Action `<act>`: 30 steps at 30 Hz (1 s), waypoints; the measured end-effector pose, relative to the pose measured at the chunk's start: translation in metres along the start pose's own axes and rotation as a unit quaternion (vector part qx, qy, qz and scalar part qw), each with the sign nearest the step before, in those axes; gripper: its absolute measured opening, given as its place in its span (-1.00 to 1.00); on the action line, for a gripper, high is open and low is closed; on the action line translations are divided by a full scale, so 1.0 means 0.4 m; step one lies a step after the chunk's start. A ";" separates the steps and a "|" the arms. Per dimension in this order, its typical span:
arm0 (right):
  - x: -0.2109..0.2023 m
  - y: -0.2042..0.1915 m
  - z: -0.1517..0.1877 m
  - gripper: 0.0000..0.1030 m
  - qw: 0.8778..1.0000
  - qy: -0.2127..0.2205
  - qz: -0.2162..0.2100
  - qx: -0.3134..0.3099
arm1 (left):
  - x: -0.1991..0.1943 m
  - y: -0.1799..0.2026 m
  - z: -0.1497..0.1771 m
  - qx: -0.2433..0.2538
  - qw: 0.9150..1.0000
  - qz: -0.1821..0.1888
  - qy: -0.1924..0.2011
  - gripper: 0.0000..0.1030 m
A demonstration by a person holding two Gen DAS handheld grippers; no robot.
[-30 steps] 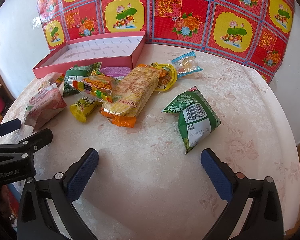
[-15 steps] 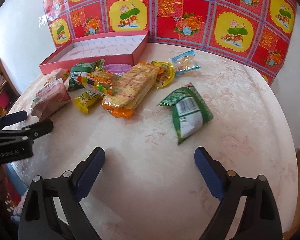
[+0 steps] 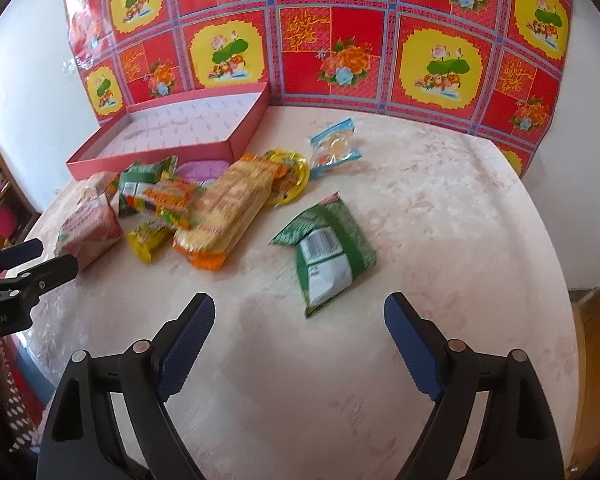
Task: Organize snacks
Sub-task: 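Grasp the pink peach juice pouch with the left gripper while the right gripper grasps the green packet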
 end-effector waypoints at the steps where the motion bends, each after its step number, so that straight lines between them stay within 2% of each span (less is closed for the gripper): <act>1: 0.001 0.003 -0.004 0.72 1.000 0.000 -0.001 0.001 | 0.002 0.001 -0.003 0.001 1.000 0.000 0.001 0.82; 6: 0.016 0.008 -0.028 0.70 1.000 0.003 -0.002 -0.001 | 0.025 0.009 -0.032 0.009 1.000 0.006 0.002 0.82; 10: 0.042 0.015 -0.042 0.56 1.000 -0.006 -0.006 0.008 | 0.049 0.010 -0.042 0.015 1.000 0.006 -0.005 0.80; 13: 0.061 0.019 -0.047 0.52 1.000 -0.013 -0.007 0.011 | 0.064 0.006 -0.047 0.012 1.000 0.010 -0.010 0.80; 24: 0.087 0.018 -0.051 0.47 1.000 -0.004 0.019 -0.006 | 0.078 0.005 -0.060 0.026 1.000 0.003 0.010 0.81; 30: 0.083 0.022 -0.052 0.43 1.000 0.002 0.018 -0.002 | 0.086 0.010 -0.064 0.037 0.999 -0.011 0.021 0.82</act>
Point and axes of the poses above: each gripper's, at about its wrist camera, not at the fingertips, and x roughly the way its jaws point, y to its right, z to its underside, the point moved 9 cm from there along x, roughly the way its jaws point, and after that the axes turned 5 degrees about -y, right-handed, at the moved point
